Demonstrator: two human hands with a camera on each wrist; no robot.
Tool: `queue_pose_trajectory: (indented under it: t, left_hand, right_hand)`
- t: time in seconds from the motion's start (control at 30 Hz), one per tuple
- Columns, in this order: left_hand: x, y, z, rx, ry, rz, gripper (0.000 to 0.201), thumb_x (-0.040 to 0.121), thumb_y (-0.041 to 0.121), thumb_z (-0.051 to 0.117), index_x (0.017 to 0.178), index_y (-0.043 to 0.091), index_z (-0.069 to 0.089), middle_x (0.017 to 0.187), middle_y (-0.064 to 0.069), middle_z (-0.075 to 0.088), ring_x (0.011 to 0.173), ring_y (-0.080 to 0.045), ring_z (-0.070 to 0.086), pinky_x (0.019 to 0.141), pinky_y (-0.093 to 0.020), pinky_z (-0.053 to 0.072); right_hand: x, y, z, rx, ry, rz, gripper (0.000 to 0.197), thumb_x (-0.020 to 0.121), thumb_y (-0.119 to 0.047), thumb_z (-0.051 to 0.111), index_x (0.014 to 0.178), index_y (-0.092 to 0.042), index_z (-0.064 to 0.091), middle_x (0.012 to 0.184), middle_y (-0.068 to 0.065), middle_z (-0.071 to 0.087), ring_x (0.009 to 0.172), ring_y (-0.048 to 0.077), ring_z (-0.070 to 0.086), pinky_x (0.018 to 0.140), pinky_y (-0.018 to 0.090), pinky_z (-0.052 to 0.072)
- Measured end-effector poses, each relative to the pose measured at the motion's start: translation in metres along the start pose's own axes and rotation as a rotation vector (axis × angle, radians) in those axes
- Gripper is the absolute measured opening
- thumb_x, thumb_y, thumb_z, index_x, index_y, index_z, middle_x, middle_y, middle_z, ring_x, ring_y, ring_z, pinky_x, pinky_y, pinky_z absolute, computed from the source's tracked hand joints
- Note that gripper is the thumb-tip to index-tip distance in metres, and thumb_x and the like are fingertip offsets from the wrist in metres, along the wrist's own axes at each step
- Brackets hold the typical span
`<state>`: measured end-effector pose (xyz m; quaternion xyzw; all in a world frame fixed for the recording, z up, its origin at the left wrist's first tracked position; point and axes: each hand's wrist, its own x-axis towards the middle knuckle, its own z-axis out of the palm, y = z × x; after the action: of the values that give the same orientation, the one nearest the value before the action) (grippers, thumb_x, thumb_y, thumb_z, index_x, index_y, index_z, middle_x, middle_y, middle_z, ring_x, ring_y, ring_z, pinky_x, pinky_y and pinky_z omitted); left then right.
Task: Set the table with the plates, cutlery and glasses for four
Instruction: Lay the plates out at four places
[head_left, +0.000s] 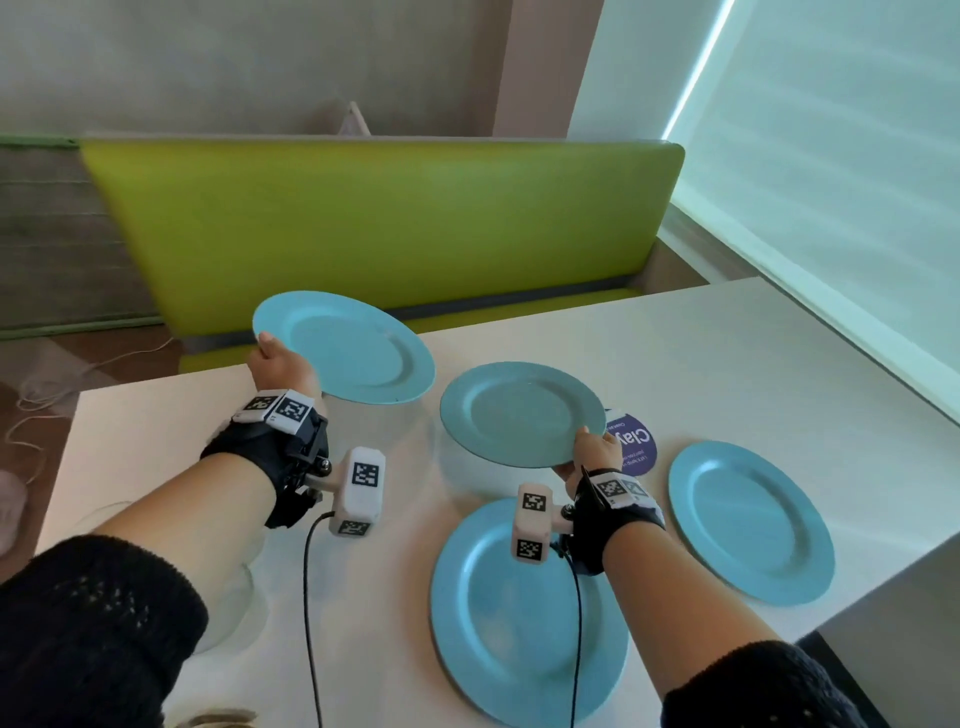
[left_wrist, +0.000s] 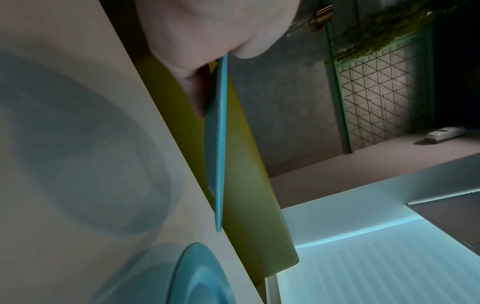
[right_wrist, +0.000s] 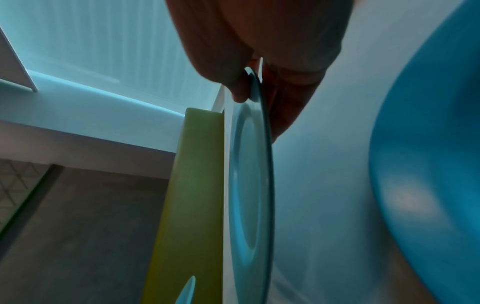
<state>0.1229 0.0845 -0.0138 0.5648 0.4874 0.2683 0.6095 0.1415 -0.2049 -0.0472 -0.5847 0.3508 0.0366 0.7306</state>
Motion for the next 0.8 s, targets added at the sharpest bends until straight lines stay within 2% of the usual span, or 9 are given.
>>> queue_pose_trajectory:
  t: [0.1, 0.13, 0.2, 0.23, 0.3, 0.37, 0.43, 0.57, 0.8]
  left_hand:
    - [0.008, -0.002, -0.005, -0.031, -0.008, -0.029, 0.053, 0.102, 0.037, 0.022, 0.137, 0.002, 0.041, 0.141, -0.017, 0.047, 0.127, -0.033, 0.048, 0.102, -0.040, 0.042]
    - [0.009, -0.002, -0.008, -0.037, -0.006, -0.043, 0.053, 0.102, 0.038, 0.023, 0.137, 0.003, 0.041, 0.141, -0.016, 0.047, 0.127, -0.033, 0.048, 0.103, -0.042, 0.042]
    - [0.012, -0.001, -0.012, -0.056, -0.001, -0.058, 0.052, 0.102, 0.038, 0.023, 0.137, 0.004, 0.042, 0.140, -0.014, 0.048, 0.126, -0.032, 0.049, 0.102, -0.044, 0.043]
    - [0.013, -0.002, -0.013, -0.073, 0.000, -0.061, 0.052, 0.101, 0.039, 0.023, 0.137, 0.005, 0.042, 0.140, -0.014, 0.048, 0.125, -0.032, 0.050, 0.102, -0.045, 0.044]
    - [0.015, -0.003, -0.017, -0.099, 0.009, -0.066, 0.052, 0.101, 0.039, 0.024, 0.136, 0.005, 0.043, 0.139, -0.014, 0.050, 0.124, -0.032, 0.051, 0.102, -0.045, 0.044]
    - [0.015, -0.003, -0.022, -0.117, 0.009, -0.064, 0.051, 0.101, 0.039, 0.025, 0.135, 0.006, 0.044, 0.137, -0.014, 0.051, 0.122, -0.032, 0.052, 0.101, -0.045, 0.045]
    - [0.016, -0.004, -0.025, -0.145, 0.005, -0.065, 0.051, 0.101, 0.039, 0.025, 0.135, 0.007, 0.044, 0.136, -0.014, 0.052, 0.121, -0.032, 0.053, 0.100, -0.045, 0.046]
    - [0.016, -0.002, -0.030, -0.168, 0.009, -0.072, 0.050, 0.100, 0.041, 0.027, 0.135, 0.011, 0.046, 0.136, -0.013, 0.052, 0.121, -0.033, 0.053, 0.100, -0.047, 0.046]
    - [0.020, -0.002, -0.038, -0.181, 0.000, -0.105, 0.052, 0.098, 0.046, 0.028, 0.135, 0.014, 0.044, 0.136, -0.012, 0.052, 0.120, -0.032, 0.054, 0.098, -0.050, 0.047]
  right_hand:
    - [-0.001, 0.012, 0.013, -0.018, -0.019, 0.027, 0.018, 0.096, -0.009, 0.046, 0.113, -0.008, 0.053, 0.104, 0.014, 0.057, 0.089, 0.030, 0.056, 0.082, 0.053, 0.052]
    - [-0.002, 0.016, 0.017, -0.030, -0.039, 0.037, 0.010, 0.096, -0.008, 0.046, 0.102, -0.009, 0.055, 0.099, 0.012, 0.057, 0.088, 0.030, 0.056, 0.085, 0.054, 0.051]
    - [-0.003, 0.023, 0.028, -0.057, -0.068, 0.073, 0.016, 0.096, -0.006, 0.046, 0.083, -0.013, 0.052, 0.092, 0.013, 0.058, 0.087, 0.030, 0.056, 0.088, 0.057, 0.049]
    - [-0.003, 0.027, 0.032, -0.075, -0.079, 0.074, 0.014, 0.095, -0.004, 0.046, 0.084, -0.010, 0.053, 0.094, 0.015, 0.058, 0.087, 0.030, 0.056, 0.089, 0.057, 0.048]
    - [-0.005, 0.034, 0.041, -0.103, -0.094, 0.067, 0.012, 0.093, 0.000, 0.047, 0.100, -0.003, 0.057, 0.105, 0.023, 0.060, 0.089, 0.032, 0.057, 0.091, 0.058, 0.047]
    - [-0.004, 0.040, 0.048, -0.153, -0.117, 0.088, 0.025, 0.092, 0.001, 0.048, 0.116, 0.006, 0.054, 0.113, 0.027, 0.059, 0.098, 0.037, 0.059, 0.095, 0.057, 0.045]
    - [-0.004, 0.042, 0.053, -0.239, -0.162, 0.145, 0.036, 0.093, -0.002, 0.049, 0.127, 0.008, 0.047, 0.120, 0.026, 0.056, 0.111, 0.038, 0.057, 0.097, 0.052, 0.046]
    - [-0.003, 0.042, 0.062, -0.286, -0.229, 0.202, 0.042, 0.090, -0.006, 0.059, 0.128, 0.005, 0.047, 0.129, 0.022, 0.053, 0.117, 0.038, 0.054, 0.093, 0.048, 0.050]
    - [0.002, 0.043, 0.071, -0.278, -0.233, 0.201, 0.048, 0.082, -0.010, 0.069, 0.125, 0.003, 0.051, 0.127, 0.023, 0.055, 0.115, 0.039, 0.055, 0.087, 0.048, 0.053]
